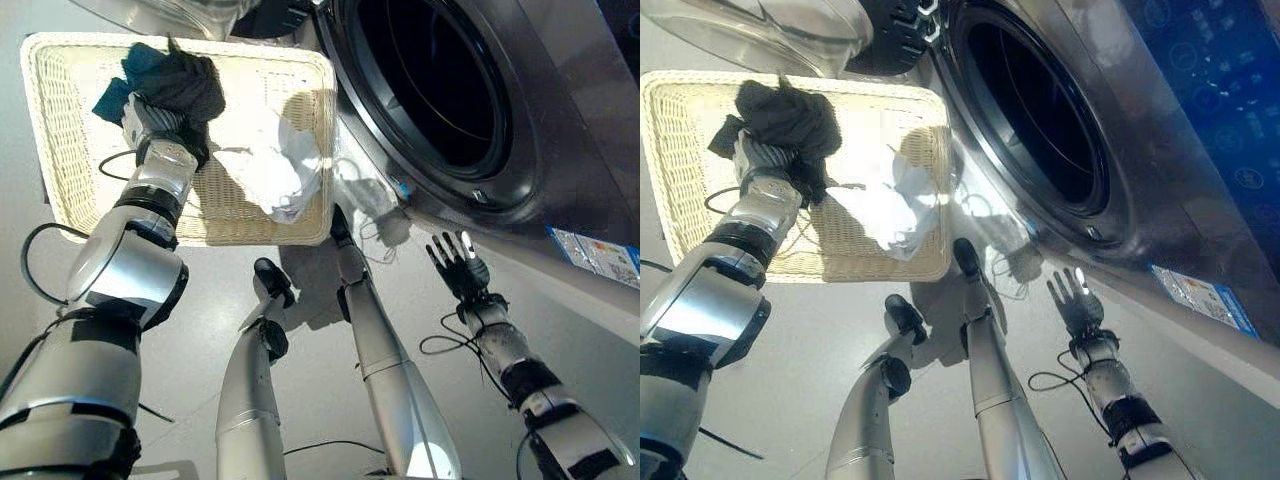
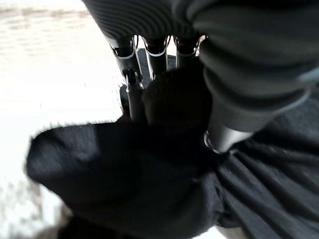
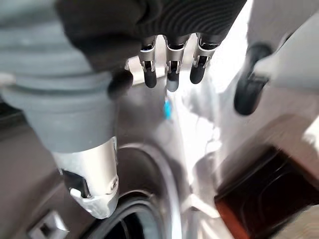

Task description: Put the clothes into the washing machine.

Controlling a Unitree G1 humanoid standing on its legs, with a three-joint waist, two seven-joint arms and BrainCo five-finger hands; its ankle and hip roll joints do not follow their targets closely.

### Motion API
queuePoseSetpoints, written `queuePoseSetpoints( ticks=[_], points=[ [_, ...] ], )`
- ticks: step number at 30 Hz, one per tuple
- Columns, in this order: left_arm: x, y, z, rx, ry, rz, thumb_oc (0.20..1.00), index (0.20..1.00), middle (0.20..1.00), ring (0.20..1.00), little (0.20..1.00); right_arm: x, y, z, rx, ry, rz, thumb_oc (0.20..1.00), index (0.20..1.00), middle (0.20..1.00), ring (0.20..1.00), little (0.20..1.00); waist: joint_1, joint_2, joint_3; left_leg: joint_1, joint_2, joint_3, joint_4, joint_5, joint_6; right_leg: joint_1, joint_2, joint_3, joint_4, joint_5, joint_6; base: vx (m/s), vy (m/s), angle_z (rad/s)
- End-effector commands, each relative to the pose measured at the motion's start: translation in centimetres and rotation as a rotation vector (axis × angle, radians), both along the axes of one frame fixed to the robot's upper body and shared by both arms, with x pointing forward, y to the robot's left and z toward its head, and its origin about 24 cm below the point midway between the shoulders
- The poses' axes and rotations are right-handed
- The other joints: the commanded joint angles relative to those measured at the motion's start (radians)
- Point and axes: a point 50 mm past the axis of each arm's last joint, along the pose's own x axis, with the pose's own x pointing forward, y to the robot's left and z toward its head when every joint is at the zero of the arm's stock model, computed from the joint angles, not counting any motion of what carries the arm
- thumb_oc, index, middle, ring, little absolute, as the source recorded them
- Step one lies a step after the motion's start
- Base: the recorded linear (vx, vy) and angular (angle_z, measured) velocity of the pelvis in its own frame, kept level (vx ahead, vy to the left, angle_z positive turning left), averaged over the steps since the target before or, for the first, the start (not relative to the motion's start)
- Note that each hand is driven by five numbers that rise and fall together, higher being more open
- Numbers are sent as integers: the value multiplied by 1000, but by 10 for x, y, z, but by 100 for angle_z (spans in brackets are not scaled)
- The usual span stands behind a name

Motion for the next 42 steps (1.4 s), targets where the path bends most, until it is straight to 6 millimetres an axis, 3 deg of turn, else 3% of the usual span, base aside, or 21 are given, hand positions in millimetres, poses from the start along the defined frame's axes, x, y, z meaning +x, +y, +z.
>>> queuePoseSetpoints(
  ticks=[1, 8, 12, 14, 15, 16, 19, 22, 24, 28, 31, 36, 42],
  points=[
    [2, -48, 35, 115, -237, -180, 200, 200, 200, 200, 200, 0, 20, 26, -231, -178, 70, 1000, 1000, 1000, 1000, 1000, -8, -53, -9, 25, -33, 1, 44, -59, -41, 37, 67, -63, 8, -100, -13, -62, 53, 4],
    [-5, -75, 36, 193, -382, -240, 200, 200, 200, 200, 200, -1, 40, 48, -374, -315, 131, 1000, 1000, 1000, 1000, 1000, 37, -50, -9, 112, -53, -18, -50, -14, -46, 117, 64, -90, -23, -97, -10, -73, -4, 8],
    [-11, -84, 17, 307, -379, -263, 200, 200, 200, 200, 200, -3, 61, 73, -559, -436, 152, 1000, 1000, 1000, 1000, 1000, 90, -34, -9, 184, -59, -35, -107, 20, -53, 191, 54, -128, -32, -109, -12, -99, -101, 14],
    [-12, -85, 13, 325, -374, -273, 200, 200, 200, 200, 200, -2, 61, 76, -579, -449, 149, 1000, 1000, 1000, 1000, 1000, 102, -31, -9, 195, -58, -40, -116, 26, -54, 203, 53, -135, -25, -116, -13, -74, -88, 32],
    [-16, -85, -2, 353, -349, -305, 200, 200, 200, 200, 200, -2, 66, 85, -629, -488, 158, 1000, 1000, 1000, 1000, 1000, 134, -21, -9, 225, -61, -58, -143, 43, -57, 241, 47, -154, -16, -134, -16, -174, -150, 36],
    [-17, -85, -1, 361, -356, -310, 200, 200, 200, 200, 200, 0, 67, 90, -640, -503, 159, 1000, 1000, 1000, 1000, 1000, 137, -22, -9, 206, -63, -49, -156, 79, -52, 224, 41, -158, -22, -107, -21, -173, -162, 18],
    [-20, -87, -15, 375, -326, -361, 200, 200, 200, 200, 200, 1, 71, 98, -679, -534, 166, 1000, 1000, 1000, 1000, 1000, 174, -9, -9, 233, -65, -70, -196, 102, -56, 258, 34, -187, -14, -126, -24, -84, -115, 35],
    [-27, -95, -35, 411, -246, -500, 200, 200, 200, 200, 200, 3, 79, 111, -707, -576, 193, 1000, 1000, 1000, 1000, 1000, 222, 10, -9, 289, -58, -89, -264, 138, -70, 324, 23, -237, -9, -159, -30, -72, -130, 32],
    [-30, -101, -40, 420, -211, -570, 200, 200, 200, 200, 200, 4, 82, 115, -701, -583, 212, 1000, 1000, 1000, 1000, 1000, 240, 17, -9, 310, -53, -95, -284, 149, -73, 348, 16, -259, -2, -175, -33, -63, -147, 45],
    [-35, -117, -46, 444, -128, -767, 200, 200, 200, 200, 200, 7, 98, 113, -517, -548, 344, 1000, 1000, 1000, 1000, 1000, 275, 34, -9, 363, -44, -114, -342, 178, -81, 404, 12, -294, 5, -204, -39, -40, -102, 38],
    [-38, -126, -47, 450, -96, -850, 200, 200, 200, 200, 200, 9, 104, 113, -500, -543, 366, 1000, 1000, 1000, 1000, 1000, 287, 39, -9, 381, -43, -123, -363, 189, -83, 425, 11, -304, 1, -210, -41, -29, -57, 11],
    [-54, -156, -51, 458, 14, -1155, 200, 200, 200, 200, 200, 14, 114, 116, -522, -532, 389, 1000, 1000, 1000, 1000, 1000, 318, 55, -9, 429, -38, -142, -421, 221, -88, 486, 2, -336, -27, -214, -44, -42, -76, 17],
    [-66, -170, -60, 393, 98, -1346, 200, 200, 200, 200, 200, 15, 122, 115, -556, -515, 437, 1000, 1000, 1000, 1000, 1000, 329, 54, -9, 431, -42, -155, -415, 221, -83, 499, -2, -345, -33, -209, -44, -21, -33, 5]
  ],
)
